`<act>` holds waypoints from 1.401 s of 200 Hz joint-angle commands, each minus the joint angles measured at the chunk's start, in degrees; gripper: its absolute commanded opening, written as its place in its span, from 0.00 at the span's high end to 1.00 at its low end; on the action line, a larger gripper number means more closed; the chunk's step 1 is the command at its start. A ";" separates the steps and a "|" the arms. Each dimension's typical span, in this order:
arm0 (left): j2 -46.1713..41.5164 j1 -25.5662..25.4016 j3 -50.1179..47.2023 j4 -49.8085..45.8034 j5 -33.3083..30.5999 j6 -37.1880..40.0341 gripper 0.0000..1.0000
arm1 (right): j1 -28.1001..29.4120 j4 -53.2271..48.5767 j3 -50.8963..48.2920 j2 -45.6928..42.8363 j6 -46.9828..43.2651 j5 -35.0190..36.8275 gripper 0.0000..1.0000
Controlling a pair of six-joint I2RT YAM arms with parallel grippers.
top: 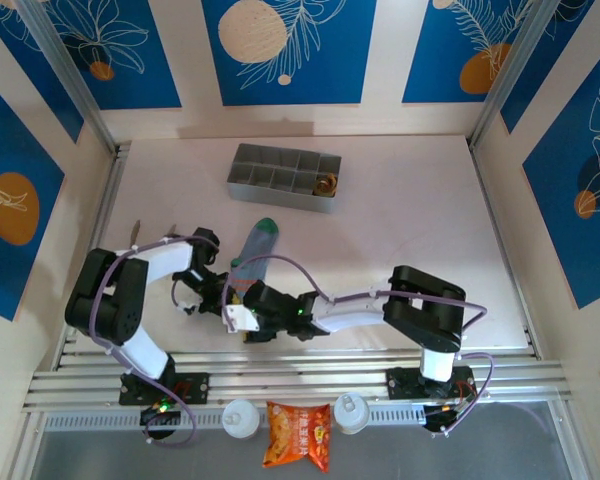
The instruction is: Roll the socks
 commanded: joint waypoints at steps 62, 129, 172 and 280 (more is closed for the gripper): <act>4.91 1.04 -1.15 -1.09 -8.88 1.97 1.00 | -2.40 -9.17 9.16 8.71 2.40 3.78 0.75; 5.29 1.92 -0.37 -2.65 -8.85 5.02 1.00 | -5.53 -17.38 10.63 12.59 6.72 1.84 0.73; 5.56 2.12 1.07 -4.85 -10.23 5.96 1.00 | -5.71 -10.61 4.62 6.87 4.08 -0.94 0.59; 8.25 2.10 3.76 -6.10 -11.36 5.17 1.00 | -9.08 -18.81 12.13 7.68 12.58 -17.50 0.59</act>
